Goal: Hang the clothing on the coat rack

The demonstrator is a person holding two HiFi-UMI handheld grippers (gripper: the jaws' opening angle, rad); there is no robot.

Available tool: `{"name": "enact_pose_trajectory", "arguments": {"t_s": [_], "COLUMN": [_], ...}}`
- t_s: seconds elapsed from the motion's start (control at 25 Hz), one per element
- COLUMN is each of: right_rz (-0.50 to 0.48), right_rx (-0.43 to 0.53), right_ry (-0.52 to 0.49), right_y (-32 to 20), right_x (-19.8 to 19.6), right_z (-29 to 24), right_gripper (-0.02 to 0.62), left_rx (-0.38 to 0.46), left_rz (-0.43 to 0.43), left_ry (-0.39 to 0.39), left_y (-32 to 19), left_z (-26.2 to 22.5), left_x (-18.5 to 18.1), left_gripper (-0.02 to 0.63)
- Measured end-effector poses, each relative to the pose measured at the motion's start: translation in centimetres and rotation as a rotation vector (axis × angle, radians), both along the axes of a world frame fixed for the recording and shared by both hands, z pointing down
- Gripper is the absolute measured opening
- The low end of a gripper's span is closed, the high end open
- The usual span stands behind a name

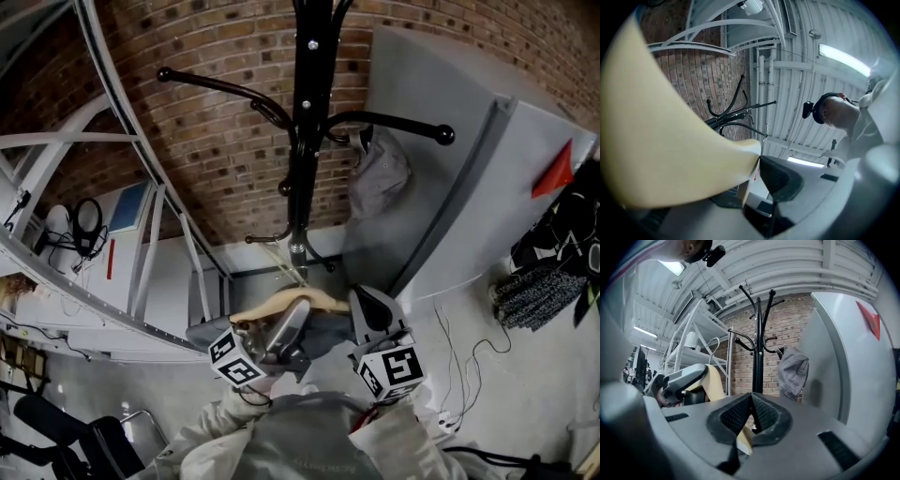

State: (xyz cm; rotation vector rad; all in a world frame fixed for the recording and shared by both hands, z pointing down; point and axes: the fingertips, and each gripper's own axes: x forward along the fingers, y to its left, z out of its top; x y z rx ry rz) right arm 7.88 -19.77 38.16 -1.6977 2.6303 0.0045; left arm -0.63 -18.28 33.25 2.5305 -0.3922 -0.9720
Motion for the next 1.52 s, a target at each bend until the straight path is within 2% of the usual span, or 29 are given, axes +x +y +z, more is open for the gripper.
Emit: {"name": "enact_pose_trajectory", "arguments": {"t_s": [0.48, 1.16, 1.52], "right_rz": [0.008, -0.045, -0.070], "right_rx": [0.055, 0.111, 0.164], "right_ry": [0.028, 0.044, 0.048], "right_y": [-2.0, -6.2, -8.0], "right_x": [0.0, 1.0, 0.8], "right_z": [-2.3, -4.3, -6.3], "right_gripper": [0.025, 0.025, 0.025], "left_rx": [0.054, 0.098, 0.112], "left_rz": [0.022, -0.022, -0.048], "left_ry": [-0.006, 0.000, 0.033], "left_y": [-2.6, -6.4, -8.6], "left_z": [-2.9, -5.1, -6.7], "left_x": [0.7, 1.4, 0.9], "left_gripper": [0.104, 0.104, 0.104]}}
